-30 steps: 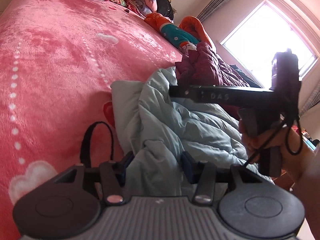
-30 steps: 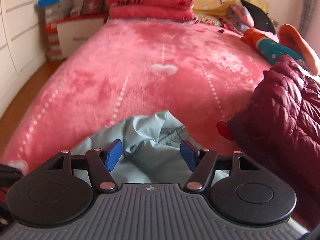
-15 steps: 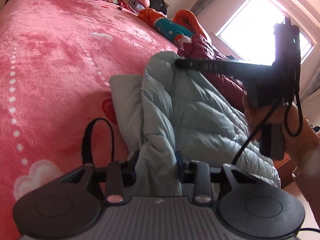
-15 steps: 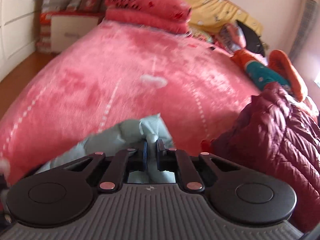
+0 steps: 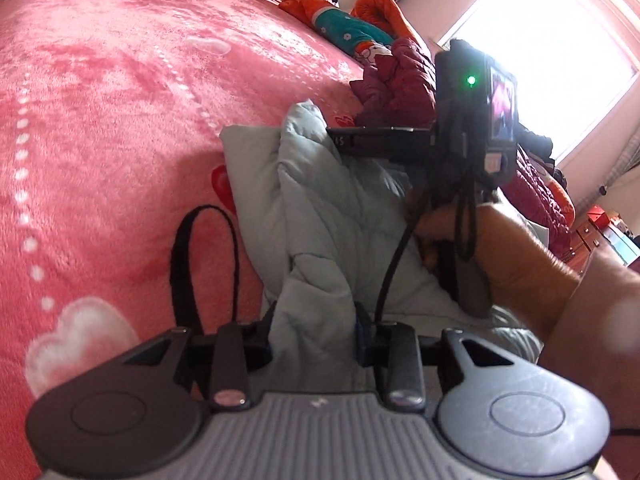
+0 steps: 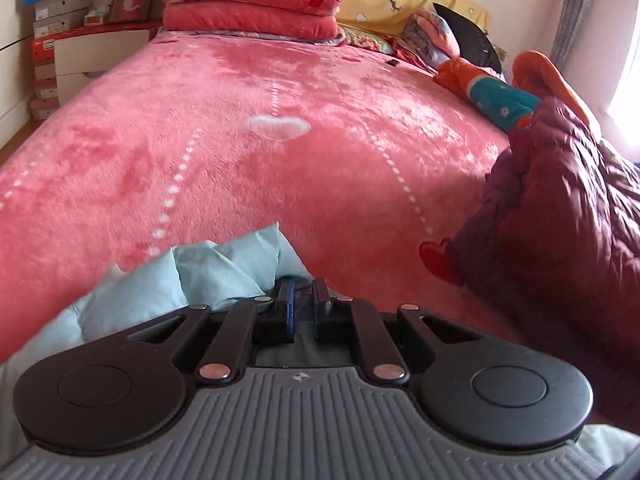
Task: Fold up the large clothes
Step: 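Grasp the jacket edge with the right gripper while the left gripper holds the bundle, then grasp the mint jacket bundle with both grippers from its sides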
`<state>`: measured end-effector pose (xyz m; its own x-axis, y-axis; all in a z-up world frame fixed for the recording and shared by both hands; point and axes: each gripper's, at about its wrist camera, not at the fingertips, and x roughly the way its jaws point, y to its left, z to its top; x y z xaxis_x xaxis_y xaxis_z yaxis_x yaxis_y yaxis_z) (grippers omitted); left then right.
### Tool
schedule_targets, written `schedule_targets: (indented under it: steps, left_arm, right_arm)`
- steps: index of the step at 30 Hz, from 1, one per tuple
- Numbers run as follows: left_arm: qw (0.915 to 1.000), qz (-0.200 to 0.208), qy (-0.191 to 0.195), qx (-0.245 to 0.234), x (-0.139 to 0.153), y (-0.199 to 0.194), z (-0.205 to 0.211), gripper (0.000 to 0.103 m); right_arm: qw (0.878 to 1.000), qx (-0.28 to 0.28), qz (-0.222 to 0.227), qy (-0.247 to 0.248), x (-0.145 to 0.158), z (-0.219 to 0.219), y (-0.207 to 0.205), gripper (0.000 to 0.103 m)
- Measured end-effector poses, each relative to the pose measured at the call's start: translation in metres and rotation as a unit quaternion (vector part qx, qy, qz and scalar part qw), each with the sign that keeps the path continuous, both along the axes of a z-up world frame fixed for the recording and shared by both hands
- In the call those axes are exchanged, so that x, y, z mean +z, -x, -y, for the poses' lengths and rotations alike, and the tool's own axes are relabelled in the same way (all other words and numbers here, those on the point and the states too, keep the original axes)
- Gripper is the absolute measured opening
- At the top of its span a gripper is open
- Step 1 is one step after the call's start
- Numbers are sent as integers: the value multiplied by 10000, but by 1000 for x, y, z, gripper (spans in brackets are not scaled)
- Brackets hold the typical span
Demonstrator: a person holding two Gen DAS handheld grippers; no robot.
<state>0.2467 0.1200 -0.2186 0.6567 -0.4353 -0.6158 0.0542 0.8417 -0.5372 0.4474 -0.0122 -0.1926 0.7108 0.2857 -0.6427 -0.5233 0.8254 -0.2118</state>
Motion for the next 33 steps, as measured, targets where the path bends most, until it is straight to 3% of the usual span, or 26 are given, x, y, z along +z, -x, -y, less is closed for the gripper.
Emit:
schedule_targets:
  steps: [3,5,9,11,15,20,24,28,31,33]
  left_arm:
    - [10000,23,40,-40,3,0,-3,33]
    - [9998,85,155,-1,6,0,-9,33]
    - [9975,429,512,249,15,4,-24,33]
    - [9950,672,620,399,20,6,-29,33]
    - [9922,871,651,611,22,0,-27,35]
    - [9909,1041,444,723,25,-20,-13,47]
    - [9933,768,348,785,16,-36,-6,53]
    - [9925,350,839,823,0,-48,-13,60]
    - [9853,95,1434,920,-8,-53,-19,65]
    - [9819,-56,1665,898,-13,-59,-22,69]
  right_arm:
    - [9997,-204,86,-136,1,4,2,27]
    - [9985,-411,250,-264,11,9,6,64]
    - [9915,-676,636,-913,47,36,26,79]
    - [9858,-852,883,-1142,67,56,43,99]
    - [9736,-1317,1028,-1552,95,117,81,100]
    - [9570,-2135,1195,-1561,91,194,136,101]
    - [9238,-3170,1182,-1791,74,260,172,103]
    - [8844,-3845,744,-2539,47,333,194,103]
    - [8470,-3897,-50,-3615,16,386,195,103]
    - [8374,-3612,-518,-4069,-2,402,188,103]
